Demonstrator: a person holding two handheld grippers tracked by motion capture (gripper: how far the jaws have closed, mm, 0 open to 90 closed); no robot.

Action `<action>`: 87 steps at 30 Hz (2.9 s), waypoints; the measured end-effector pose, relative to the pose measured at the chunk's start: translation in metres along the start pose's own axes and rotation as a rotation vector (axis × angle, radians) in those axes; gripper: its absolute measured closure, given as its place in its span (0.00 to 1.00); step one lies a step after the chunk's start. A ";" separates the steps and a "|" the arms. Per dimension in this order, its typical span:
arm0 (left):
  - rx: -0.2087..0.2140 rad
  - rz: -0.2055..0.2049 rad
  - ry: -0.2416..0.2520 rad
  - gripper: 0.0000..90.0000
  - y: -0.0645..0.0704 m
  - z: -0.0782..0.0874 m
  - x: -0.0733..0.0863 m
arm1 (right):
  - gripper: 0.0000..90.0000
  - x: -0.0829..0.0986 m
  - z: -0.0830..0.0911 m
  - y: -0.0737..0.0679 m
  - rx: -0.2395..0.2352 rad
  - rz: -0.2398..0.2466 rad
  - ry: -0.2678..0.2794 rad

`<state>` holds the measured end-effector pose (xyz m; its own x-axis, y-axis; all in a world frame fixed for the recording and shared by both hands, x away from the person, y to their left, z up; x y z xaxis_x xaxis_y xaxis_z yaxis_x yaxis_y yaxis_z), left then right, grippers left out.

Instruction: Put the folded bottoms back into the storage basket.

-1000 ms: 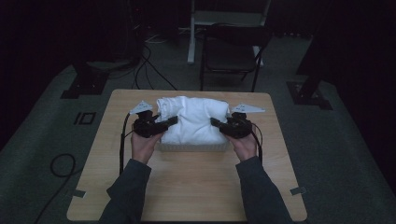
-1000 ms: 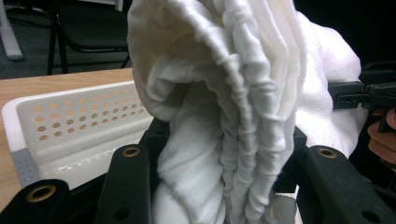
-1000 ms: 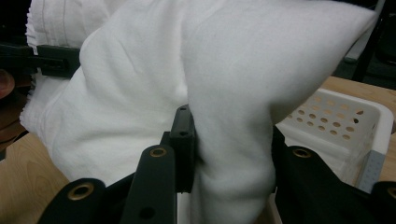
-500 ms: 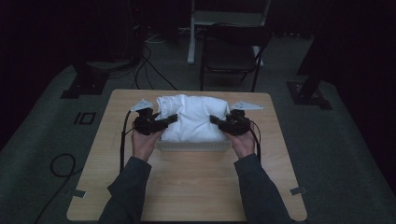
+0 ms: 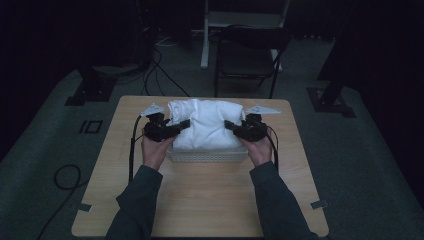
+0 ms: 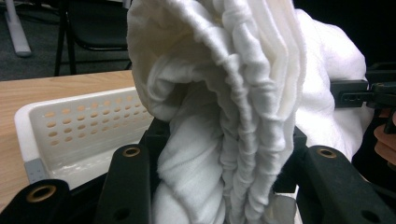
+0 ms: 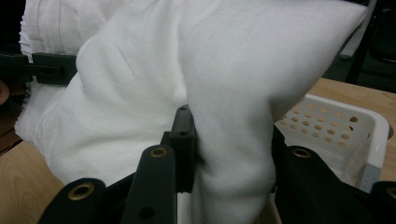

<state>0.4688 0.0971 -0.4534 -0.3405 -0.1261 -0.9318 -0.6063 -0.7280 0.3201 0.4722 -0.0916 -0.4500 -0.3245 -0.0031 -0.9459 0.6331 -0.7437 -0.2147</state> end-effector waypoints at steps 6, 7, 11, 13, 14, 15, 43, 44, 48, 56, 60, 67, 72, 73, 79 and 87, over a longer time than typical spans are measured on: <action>-0.011 0.009 -0.006 0.59 -0.006 -0.002 0.002 | 0.76 0.001 -0.005 0.001 0.004 -0.004 -0.004; -0.013 0.010 -0.008 0.59 -0.007 -0.003 0.002 | 0.76 0.001 -0.006 0.002 0.005 -0.003 -0.005; -0.024 0.019 -0.008 0.60 -0.009 -0.007 0.004 | 0.76 0.002 -0.009 0.004 0.014 -0.017 -0.009; -0.029 0.019 -0.014 0.60 -0.011 -0.009 0.005 | 0.76 0.003 -0.011 0.006 0.019 -0.020 -0.012; -0.032 0.020 -0.014 0.60 -0.012 -0.010 0.005 | 0.76 0.003 -0.012 0.006 0.022 -0.021 -0.013; -0.034 0.019 -0.014 0.60 -0.012 -0.011 0.005 | 0.76 0.003 -0.013 0.007 0.024 -0.022 -0.015; -0.104 0.052 -0.054 0.60 -0.025 -0.034 0.015 | 0.76 0.015 -0.031 0.028 0.074 -0.064 -0.044; -0.106 0.052 -0.056 0.60 -0.026 -0.035 0.015 | 0.76 0.016 -0.031 0.029 0.075 -0.065 -0.046; -0.114 0.051 -0.068 0.60 -0.028 -0.038 0.018 | 0.76 0.018 -0.033 0.031 0.082 -0.068 -0.055; -0.127 0.060 -0.095 0.60 -0.037 -0.045 0.028 | 0.76 0.025 -0.038 0.034 0.089 -0.070 -0.079; -0.134 0.067 -0.114 0.60 -0.041 -0.049 0.034 | 0.76 0.032 -0.041 0.037 0.090 -0.073 -0.111; -0.150 0.063 -0.146 0.60 -0.045 -0.053 0.042 | 0.76 0.039 -0.045 0.040 0.095 -0.072 -0.133; -0.165 0.048 -0.167 0.60 -0.048 -0.054 0.047 | 0.76 0.043 -0.048 0.040 0.102 -0.070 -0.144; -0.167 0.047 -0.171 0.60 -0.049 -0.054 0.048 | 0.76 0.044 -0.048 0.040 0.103 -0.069 -0.147; -0.179 0.044 -0.190 0.60 -0.051 -0.055 0.052 | 0.76 0.050 -0.051 0.040 0.102 -0.070 -0.161; -0.182 0.047 -0.218 0.60 -0.053 -0.055 0.058 | 0.76 0.056 -0.053 0.042 0.111 -0.062 -0.178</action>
<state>0.5207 0.0909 -0.5340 -0.5232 -0.0288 -0.8517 -0.4542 -0.8362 0.3073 0.5178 -0.0877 -0.5251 -0.4855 -0.0652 -0.8718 0.5297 -0.8153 -0.2340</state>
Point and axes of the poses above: each handheld gripper's, and its own axes: z roughly backward along the jaws, x roughly out of its underside, y roughly to its right, the point moved 10 cm from there along -z, roughly forward along the jaws, and after that the axes turned 12 degrees about y, right-handed, at the moved point
